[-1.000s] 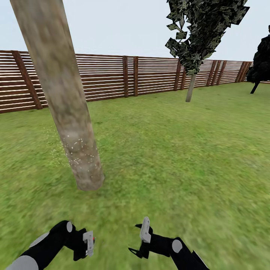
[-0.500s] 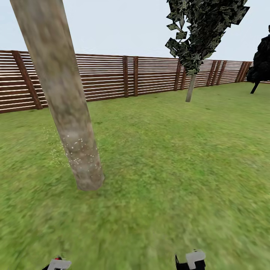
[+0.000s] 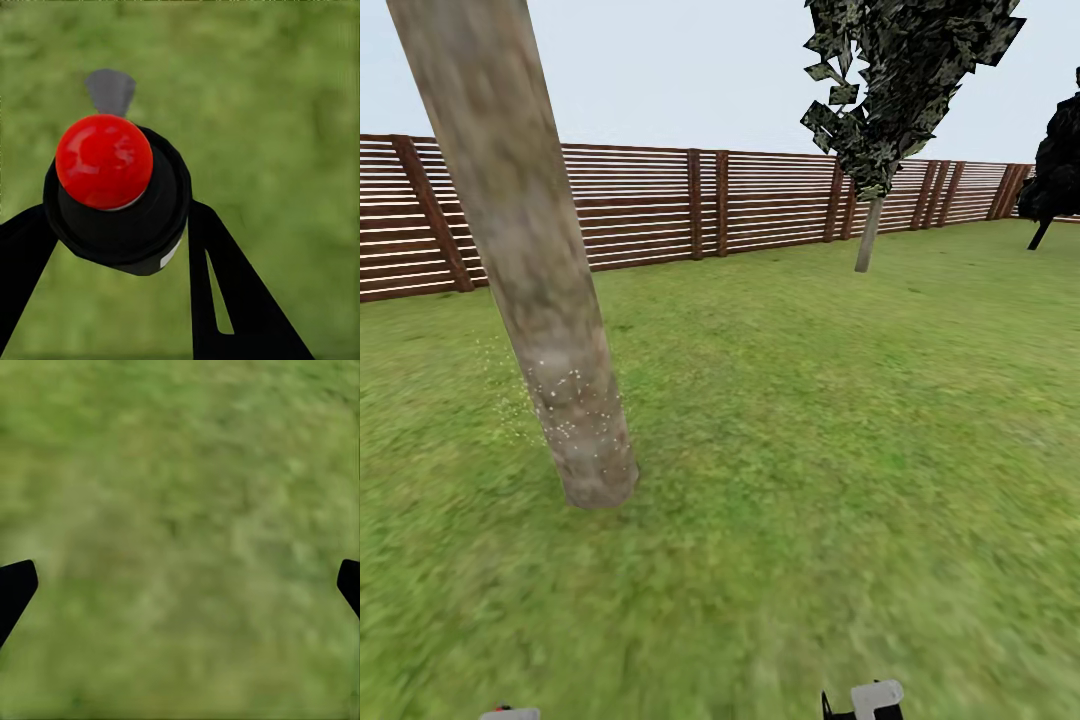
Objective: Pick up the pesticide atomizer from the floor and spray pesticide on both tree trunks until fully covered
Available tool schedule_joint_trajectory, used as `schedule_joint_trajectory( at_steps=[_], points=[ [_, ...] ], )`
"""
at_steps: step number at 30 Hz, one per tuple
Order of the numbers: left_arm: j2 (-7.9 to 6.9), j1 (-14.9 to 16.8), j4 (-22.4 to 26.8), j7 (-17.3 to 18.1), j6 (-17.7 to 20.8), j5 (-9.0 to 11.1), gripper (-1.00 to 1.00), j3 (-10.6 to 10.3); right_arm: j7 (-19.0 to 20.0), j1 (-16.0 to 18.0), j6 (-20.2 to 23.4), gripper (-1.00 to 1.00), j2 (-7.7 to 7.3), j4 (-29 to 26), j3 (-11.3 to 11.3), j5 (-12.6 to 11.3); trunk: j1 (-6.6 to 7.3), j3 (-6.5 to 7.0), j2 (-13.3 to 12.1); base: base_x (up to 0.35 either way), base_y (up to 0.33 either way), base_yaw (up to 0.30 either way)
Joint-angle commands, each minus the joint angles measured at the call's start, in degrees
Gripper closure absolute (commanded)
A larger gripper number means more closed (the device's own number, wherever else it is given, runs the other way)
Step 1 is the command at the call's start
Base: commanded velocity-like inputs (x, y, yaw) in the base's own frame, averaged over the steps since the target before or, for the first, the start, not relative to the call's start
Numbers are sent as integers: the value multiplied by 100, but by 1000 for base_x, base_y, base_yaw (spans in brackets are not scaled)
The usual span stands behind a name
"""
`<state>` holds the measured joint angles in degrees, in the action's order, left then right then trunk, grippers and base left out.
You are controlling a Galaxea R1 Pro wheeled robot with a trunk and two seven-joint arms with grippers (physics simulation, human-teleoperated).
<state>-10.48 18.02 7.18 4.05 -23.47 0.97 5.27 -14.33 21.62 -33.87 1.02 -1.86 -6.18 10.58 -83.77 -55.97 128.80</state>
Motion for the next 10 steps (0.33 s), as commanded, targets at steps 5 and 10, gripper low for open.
schedule_joint_trajectory(
  at_steps=[5, 10],
  points=[
    [-55, 0, 5, -1, -3, 127, 100, -4, 0, -26, 4, -100, 3, 25, 1, 5, 0, 0, 0, 0, 0, 0],
    [-93, -14, 3, 8, -7, 135, 100, -11, 0, -35, 4, -100, 3, 27, -2, 6, 0, 0, 0, 0, 0, 0]
  ],
)
